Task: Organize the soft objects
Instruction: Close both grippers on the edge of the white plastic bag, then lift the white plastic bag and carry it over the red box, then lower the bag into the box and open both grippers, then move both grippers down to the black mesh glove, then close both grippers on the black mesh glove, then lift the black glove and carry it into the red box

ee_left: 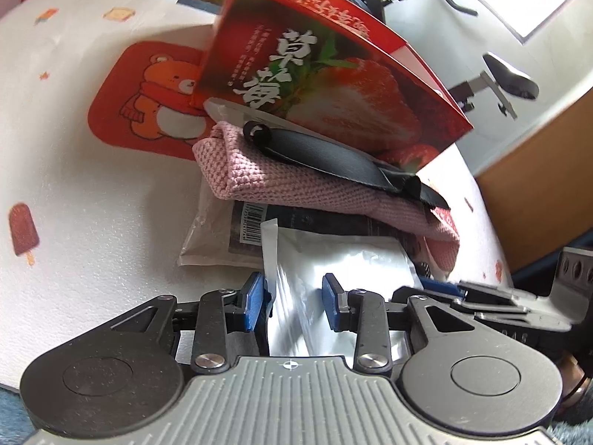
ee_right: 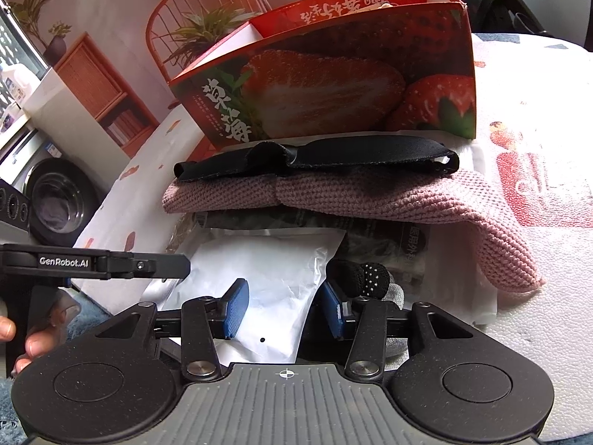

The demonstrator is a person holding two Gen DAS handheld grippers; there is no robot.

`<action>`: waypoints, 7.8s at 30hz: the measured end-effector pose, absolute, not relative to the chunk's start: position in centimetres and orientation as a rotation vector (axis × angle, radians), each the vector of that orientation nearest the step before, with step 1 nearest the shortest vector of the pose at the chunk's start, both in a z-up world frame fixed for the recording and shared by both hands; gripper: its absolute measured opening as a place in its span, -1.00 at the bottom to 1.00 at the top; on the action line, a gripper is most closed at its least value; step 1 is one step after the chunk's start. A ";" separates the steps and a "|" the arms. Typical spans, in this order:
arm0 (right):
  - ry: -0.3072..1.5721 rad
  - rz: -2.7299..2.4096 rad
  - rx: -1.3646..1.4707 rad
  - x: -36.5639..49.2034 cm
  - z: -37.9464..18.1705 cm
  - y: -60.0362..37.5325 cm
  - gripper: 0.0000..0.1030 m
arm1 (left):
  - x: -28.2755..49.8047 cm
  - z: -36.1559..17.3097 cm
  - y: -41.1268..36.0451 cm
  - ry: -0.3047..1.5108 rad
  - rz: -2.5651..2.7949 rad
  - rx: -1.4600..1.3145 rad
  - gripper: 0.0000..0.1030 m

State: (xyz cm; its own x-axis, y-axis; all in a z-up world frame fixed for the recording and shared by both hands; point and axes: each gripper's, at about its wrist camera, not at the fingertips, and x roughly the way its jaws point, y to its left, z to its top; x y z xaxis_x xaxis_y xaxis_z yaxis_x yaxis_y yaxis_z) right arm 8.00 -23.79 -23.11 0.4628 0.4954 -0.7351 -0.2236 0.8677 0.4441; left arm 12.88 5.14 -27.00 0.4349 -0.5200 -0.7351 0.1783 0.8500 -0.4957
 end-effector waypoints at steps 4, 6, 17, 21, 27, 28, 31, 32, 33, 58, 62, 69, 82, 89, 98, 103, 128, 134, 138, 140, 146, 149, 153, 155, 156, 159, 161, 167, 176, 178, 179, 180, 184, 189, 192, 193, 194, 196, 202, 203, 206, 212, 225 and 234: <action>1.005 0.459 0.348 8.2 -23.6 -24.2 -0.15 | 13.6 -27.6 5.0 1.056 -0.472 -0.418 -0.24; 1.007 0.462 0.344 8.2 -23.5 -24.1 -0.12 | 13.8 -27.5 4.7 1.060 -0.478 -0.422 -0.22; 0.952 0.478 0.285 8.6 -21.4 -23.4 -0.33 | 13.7 -25.9 3.7 1.016 -0.520 -0.361 -0.31; 0.940 0.474 0.282 9.1 -20.9 -23.5 -0.36 | 13.7 -25.7 3.6 1.000 -0.527 -0.347 -0.31; 0.924 0.468 0.266 9.1 -19.9 -23.4 -0.36 | 13.6 -24.3 3.8 0.954 -0.535 -0.342 -0.31; 0.914 0.467 0.263 9.1 -19.6 -23.4 -0.36 | 13.5 -23.8 3.8 0.938 -0.541 -0.335 -0.31; 0.877 0.457 0.271 9.1 -18.4 -23.8 -0.36 | 13.4 -22.0 3.5 0.885 -0.569 -0.292 -0.31; 0.864 0.456 0.274 9.2 -17.9 -23.9 -0.36 | 13.4 -21.3 3.4 0.867 -0.574 -0.281 -0.31; 0.850 0.455 0.274 9.3 -17.4 -24.1 -0.36 | 13.5 -20.7 3.3 0.852 -0.579 -0.276 -0.31; 0.681 0.460 0.160 16.6 -8.8 -24.5 -0.36 | 18.9 -12.3 1.2 0.648 -0.550 -0.237 -0.31; 0.680 0.445 0.149 18.8 -8.7 -24.8 -0.36 | 20.8 -12.1 0.5 0.648 -0.541 -0.238 -0.31; 0.628 0.441 0.133 23.3 -8.6 -25.5 -0.37 | 24.8 -12.0 -0.2 0.635 -0.523 -0.231 -0.31; 0.681 0.426 0.132 29.0 -13.0 -24.3 -0.37 | 29.4 -14.9 -0.7 0.723 -0.446 -0.186 -0.31; 0.751 0.446 0.114 29.4 -15.9 -22.2 -0.38 | 30.2 -16.6 0.6 0.774 -0.395 -0.161 -0.31; 0.823 0.434 0.126 29.2 -17.5 -20.3 -0.38 | 30.0 -16.9 1.3 0.789 -0.347 -0.092 -0.30; 0.822 0.389 0.094 28.8 -17.0 -20.6 -0.33 | 29.3 -15.9 1.4 0.761 -0.339 -0.087 -0.23; 0.657 0.364 0.090 13.9 -11.9 -24.8 -0.18 | 14.6 -14.6 2.9 0.799 -0.374 -0.118 -0.07; 0.746 0.381 0.100 8.9 -15.6 -24.5 -0.18 | 10.6 -19.1 3.8 0.918 -0.363 -0.181 -0.07; 0.839 0.365 0.106 7.4 -18.2 -24.1 -0.18 | 10.1 -22.0 5.0 1.005 -0.332 -0.246 -0.07; 0.866 0.357 0.094 7.2 -19.0 -23.7 -0.17 | 10.3 -22.9 5.5 1.035 -0.330 -0.285 -0.07; 0.926 0.333 0.057 6.6 -20.1 -22.9 0.07 | 10.8 -25.2 4.4 1.113 -0.360 -0.258 0.07; 0.969 0.324 0.056 6.7 -20.8 -22.9 0.10 | 10.9 -26.3 3.6 1.133 -0.364 -0.243 0.07; 1.008 0.313 0.057 6.8 -21.9 -22.8 0.17 | 11.1 -27.5 3.2 1.157 -0.365 -0.251 0.07; 1.024 0.316 0.057 7.0 -22.4 -22.7 0.19 | 11.1 -27.6 3.0 1.146 -0.373 -0.231 0.07; 1.030 0.320 0.059 7.0 -22.6 -22.6 0.21 | 11.1 -27.5 2.7 1.143 -0.380 -0.218 0.04; 1.041 0.338 0.060 7.1 -23.1 -22.3 0.21 | 11.0 -27.6 2.1 1.136 -0.394 -0.185 -0.03; 1.039 0.344 0.057 7.1 -23.1 -22.2 0.21 | 11.1 -27.6 2.0 1.133 -0.394 -0.187 -0.04; 1.033 0.355 0.057 7.0 -23.2 -22.1 -0.02 | 11.3 -27.6 2.0 1.124 -0.390 -0.191 -0.18; 1.036 0.404 0.080 7.3 -23.1 -21.6 -0.55 | 10.9 -27.3 2.4 1.105 -0.396 -0.195 -0.53; 1.029 0.410 0.086 7.3 -23.1 -21.6 -0.65 | 10.7 -27.0 2.4 1.094 -0.389 -0.185 -0.56; 1.023 0.415 0.088 7.3 -23.0 -21.6 -0.70 | 10.7 -26.9 2.4 1.087 -0.386 -0.185 -0.59; 1.014 0.422 0.091 7.2 -22.8 -21.6 -0.75 | 10.6 -26.7 2.4 1.080 -0.385 -0.187 -0.62; 0.965 0.448 0.086 6.9 -21.7 -21.4 -0.78 | 10.3 -25.5 2.7 1.028 -0.390 -0.183 -0.64; 0.871 0.469 0.095 6.6 -19.4 -21.6 -0.79 | 9.7 -22.7 3.2 0.923 -0.394 -0.183 -0.65; 0.807 0.476 0.108 6.6 -17.9 -21.9 -0.79 | 9.3 -21.1 3.5 0.858 -0.404 -0.184 -0.65; 0.792 0.477 0.111 6.7 -17.5 -22.0 -0.79 | 9.2 -20.6 3.5 0.838 -0.404 -0.181 -0.65; 0.779 0.477 0.111 6.9 -17.1 -22.0 -0.79 | 9.3 -20.0 3.4 0.820 -0.405 -0.174 -0.65; 0.753 0.477 0.107 7.3 -16.3 -22.0 -0.79 | 9.4 -19.2 3.2 0.789 -0.403 -0.158 -0.65; 0.702 0.480 0.100 8.3 -14.6 -22.6 -0.79 | 10.6 -17.7 2.9 0.748 -0.405 -0.155 -0.65; 0.697 0.479 0.100 8.5 -14.4 -22.6 -0.78 | 10.8 -17.6 2.8 0.742 -0.403 -0.153 -0.65; 0.684 0.474 0.095 9.1 -13.8 -22.6 -0.79 | 11.3 -16.8 2.5 0.724 -0.404 -0.145 -0.65; 0.657 0.463 0.112 11.9 -12.1 -23.1 -0.78 | 13.7 -14.5 1.8 0.674 -0.411 -0.120 -0.64; 0.640 0.430 0.082 24.0 -9.6 -23.8 -0.78 | 24.8 -11.3 -0.2 0.632 -0.387 -0.135 -0.64; 0.679 0.393 0.025 31.3 -11.1 -23.8 -0.78 | 31.1 -12.8 -1.1 0.682 -0.369 -0.156 -0.64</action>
State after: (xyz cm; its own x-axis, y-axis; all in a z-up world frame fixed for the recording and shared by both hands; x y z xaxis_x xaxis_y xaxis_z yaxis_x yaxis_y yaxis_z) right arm 31.29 -23.76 -11.13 0.7081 0.3618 -0.6064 -0.3454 0.9265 0.1494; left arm 31.07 -1.12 -12.81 0.7149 -0.3818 -0.5858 0.2810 0.9240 -0.2593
